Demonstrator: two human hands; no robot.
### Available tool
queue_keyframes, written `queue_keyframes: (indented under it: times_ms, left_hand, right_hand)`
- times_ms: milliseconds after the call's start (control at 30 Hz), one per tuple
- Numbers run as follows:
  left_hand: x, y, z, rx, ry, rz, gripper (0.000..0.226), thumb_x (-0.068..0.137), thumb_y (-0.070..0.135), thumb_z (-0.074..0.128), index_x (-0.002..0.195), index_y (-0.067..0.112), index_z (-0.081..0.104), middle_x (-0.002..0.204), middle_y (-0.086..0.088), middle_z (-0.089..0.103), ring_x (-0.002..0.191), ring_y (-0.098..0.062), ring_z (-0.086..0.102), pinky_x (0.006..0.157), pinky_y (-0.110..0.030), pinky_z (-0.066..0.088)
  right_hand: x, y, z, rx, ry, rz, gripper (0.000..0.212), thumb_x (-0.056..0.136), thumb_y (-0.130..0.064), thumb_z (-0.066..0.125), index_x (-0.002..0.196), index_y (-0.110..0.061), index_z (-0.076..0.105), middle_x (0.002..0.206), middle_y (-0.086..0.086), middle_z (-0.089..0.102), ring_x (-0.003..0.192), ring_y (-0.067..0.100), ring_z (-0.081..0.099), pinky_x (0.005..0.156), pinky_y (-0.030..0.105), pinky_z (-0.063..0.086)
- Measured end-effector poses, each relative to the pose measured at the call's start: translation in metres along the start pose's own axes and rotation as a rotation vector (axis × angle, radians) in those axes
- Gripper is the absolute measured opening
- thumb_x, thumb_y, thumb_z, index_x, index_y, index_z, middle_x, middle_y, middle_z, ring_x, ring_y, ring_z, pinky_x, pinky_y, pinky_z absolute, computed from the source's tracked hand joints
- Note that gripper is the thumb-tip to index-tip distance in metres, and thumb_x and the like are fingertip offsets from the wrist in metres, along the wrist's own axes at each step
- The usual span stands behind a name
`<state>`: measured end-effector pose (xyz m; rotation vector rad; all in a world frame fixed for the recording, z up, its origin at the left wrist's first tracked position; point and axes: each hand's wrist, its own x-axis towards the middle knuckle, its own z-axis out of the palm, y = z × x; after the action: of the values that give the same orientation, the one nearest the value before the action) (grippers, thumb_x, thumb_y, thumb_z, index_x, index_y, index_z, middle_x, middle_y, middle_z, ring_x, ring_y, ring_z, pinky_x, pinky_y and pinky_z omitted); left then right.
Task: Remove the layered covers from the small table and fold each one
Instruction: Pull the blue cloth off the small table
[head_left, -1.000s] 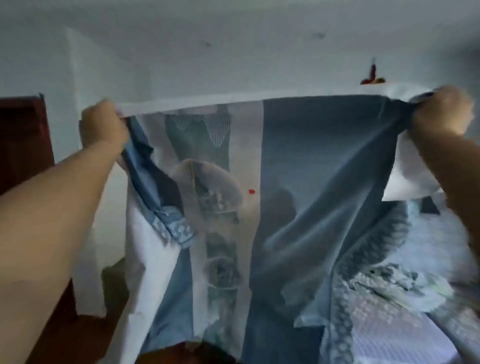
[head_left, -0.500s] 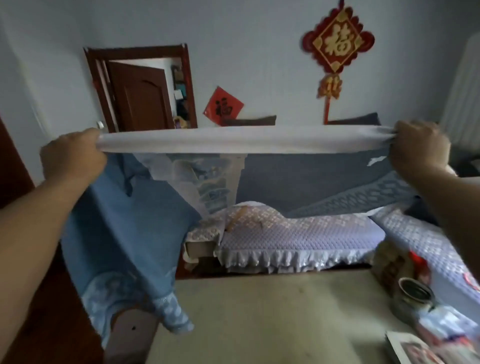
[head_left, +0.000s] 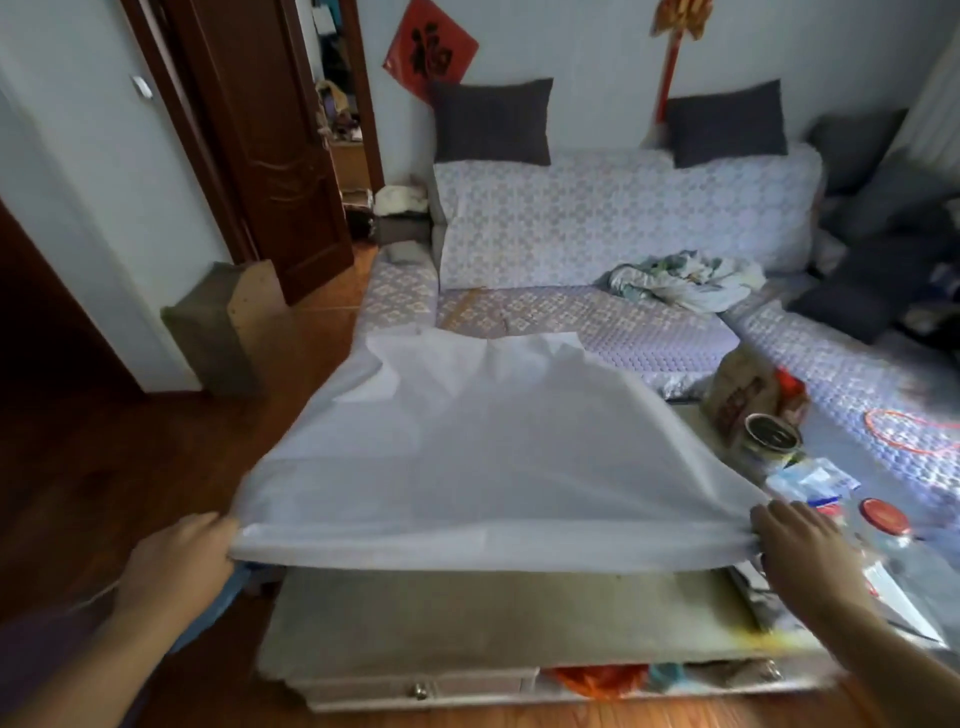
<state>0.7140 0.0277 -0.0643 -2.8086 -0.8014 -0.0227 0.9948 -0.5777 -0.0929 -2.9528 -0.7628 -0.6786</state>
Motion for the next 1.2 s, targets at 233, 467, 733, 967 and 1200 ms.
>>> queue_keyframes:
  times_ms: [233,467,733,967,1200]
  left_hand:
    - [-0.072,0.060,0.059,-0.192,-0.261,-0.120,0.025,0.082,0.032,0.077,0.106,0.037,0.073,0.092,0.002,0.063,0.093,-0.025,0.070,0.076,-0.038,0.057]
    - [-0.115,0.070,0.092,-0.041,-0.281,-0.318,0.014,0.075,0.006,0.074,0.080,0.018,0.069,0.078,-0.002,0.044,0.066,-0.034,0.060,0.059,-0.042,0.051]
    - [-0.164,0.020,0.137,0.053,-0.348,-0.349,0.043,0.064,-0.001,0.078,0.102,0.015,0.067,0.097,-0.011,0.055,0.082,-0.037,0.062,0.063,-0.043,0.053]
    - [-0.188,0.071,0.099,-0.054,-0.284,-0.077,0.053,0.043,-0.011,0.081,0.090,0.011,0.068,0.078,-0.006,0.054,0.064,-0.036,0.064,0.047,-0.039,0.051]
    - [-0.181,0.109,0.114,-0.300,-0.175,0.143,0.053,0.051,-0.005,0.087,0.097,0.018,0.075,0.083,0.001,0.068,0.064,-0.020,0.067,0.052,-0.028,0.053]
  right_hand:
    - [-0.065,0.009,0.043,0.048,-0.319,0.018,0.046,0.040,-0.005,0.094,0.077,-0.017,0.069,0.077,0.004,0.060,0.072,0.028,0.060,0.057,0.043,0.056]
    - [-0.091,0.020,0.054,0.137,-0.317,0.058,0.039,0.056,-0.004,0.090,0.086,-0.013,0.067,0.089,0.006,0.062,0.083,0.028,0.056,0.075,0.047,0.054]
    - [-0.207,0.019,0.107,0.120,-0.625,-0.229,0.025,0.067,-0.014,0.052,0.090,-0.021,0.048,0.081,0.002,0.051,0.075,0.026,0.050,0.062,0.042,0.041]
    - [-0.183,-0.083,0.120,0.195,-1.581,-0.225,0.022,0.096,-0.012,0.053,0.115,-0.022,0.058,0.116,-0.002,0.058,0.121,0.025,0.060,0.100,0.027,0.047]
    - [-0.095,-0.303,0.071,0.576,-1.202,-0.363,0.074,0.089,-0.034,0.066,0.154,-0.029,0.030,0.159,0.000,0.030,0.143,0.023,0.033,0.116,0.036,0.033]
